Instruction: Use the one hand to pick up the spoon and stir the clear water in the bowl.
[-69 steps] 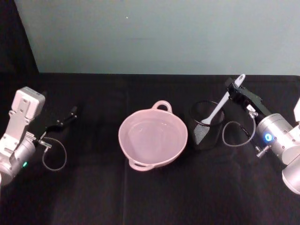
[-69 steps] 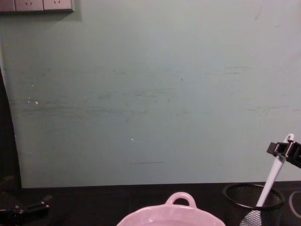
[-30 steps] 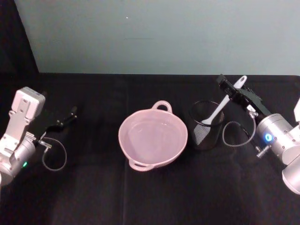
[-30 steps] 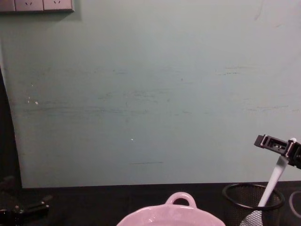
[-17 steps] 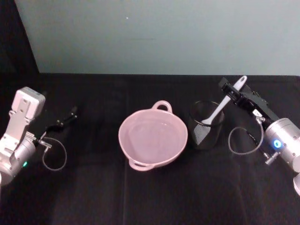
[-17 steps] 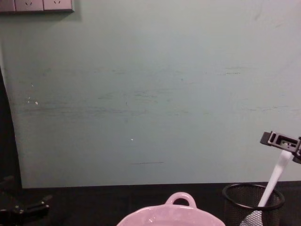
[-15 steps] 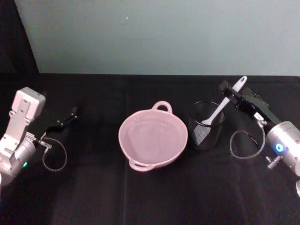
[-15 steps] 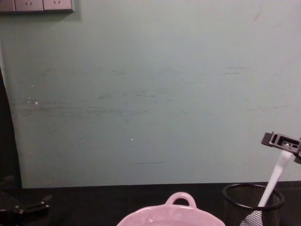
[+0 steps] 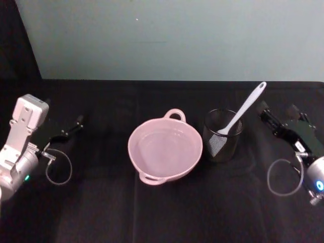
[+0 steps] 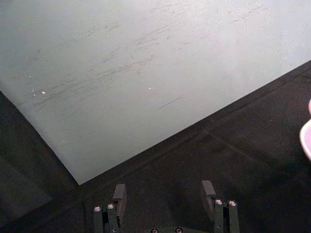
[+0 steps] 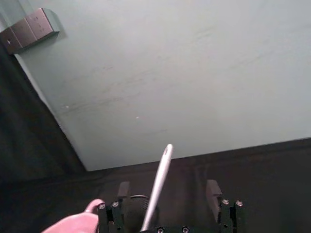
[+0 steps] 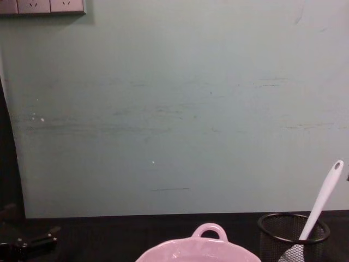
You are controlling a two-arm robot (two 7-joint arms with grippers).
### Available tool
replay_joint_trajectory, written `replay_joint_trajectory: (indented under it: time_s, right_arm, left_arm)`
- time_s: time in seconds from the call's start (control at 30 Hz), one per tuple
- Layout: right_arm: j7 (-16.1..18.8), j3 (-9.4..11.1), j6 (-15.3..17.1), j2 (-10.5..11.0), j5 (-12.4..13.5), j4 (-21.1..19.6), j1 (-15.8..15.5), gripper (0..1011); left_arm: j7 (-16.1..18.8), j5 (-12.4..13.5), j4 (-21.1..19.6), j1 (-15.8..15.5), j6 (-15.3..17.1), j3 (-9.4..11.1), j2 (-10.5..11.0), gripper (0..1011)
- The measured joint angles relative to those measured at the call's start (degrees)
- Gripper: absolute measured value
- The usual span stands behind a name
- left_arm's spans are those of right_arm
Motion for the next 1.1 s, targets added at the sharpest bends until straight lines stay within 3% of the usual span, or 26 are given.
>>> replay_joint_trajectory:
  time_s: [0.13, 0.17, 0.37, 0.5, 0.9, 1.1]
  right_arm:
    - [-1.1, 0.4, -4.7, -0.2, -5.4, 1.1, -1.4, 1002]
    - [-1.1, 0.4, -4.7, -0.2, -5.4, 1.1, -1.4, 1002]
    - [-4.8, -0.6, -11.0, -1.3, -15.6, 5.7, -1.4, 1002]
    - [-6.1, -1.1, -13.2, -2.1, -19.5, 8.2, -0.8, 1002]
    - [-8.6, -1.9, -17.1, -4.6, -27.7, 15.2, 1.5, 1002]
    - [-8.7, -1.9, -17.3, -4.8, -28.0, 15.5, 1.7, 1003]
  left_arm:
    - [0.0, 0.0, 0.0, 0.0, 0.0, 0.0, 0.0, 1011]
    - [0.0, 0.0, 0.0, 0.0, 0.0, 0.0, 0.0, 1011]
    - [0.0, 0.0, 0.0, 0.0, 0.0, 0.0, 0.0, 1011]
    - [0.0, 0.0, 0.0, 0.0, 0.0, 0.0, 0.0, 1011]
    - [0.0, 0.0, 0.0, 0.0, 0.0, 0.0, 0.0, 1011]
    - [0.0, 0.0, 0.0, 0.0, 0.0, 0.0, 0.0, 1011]
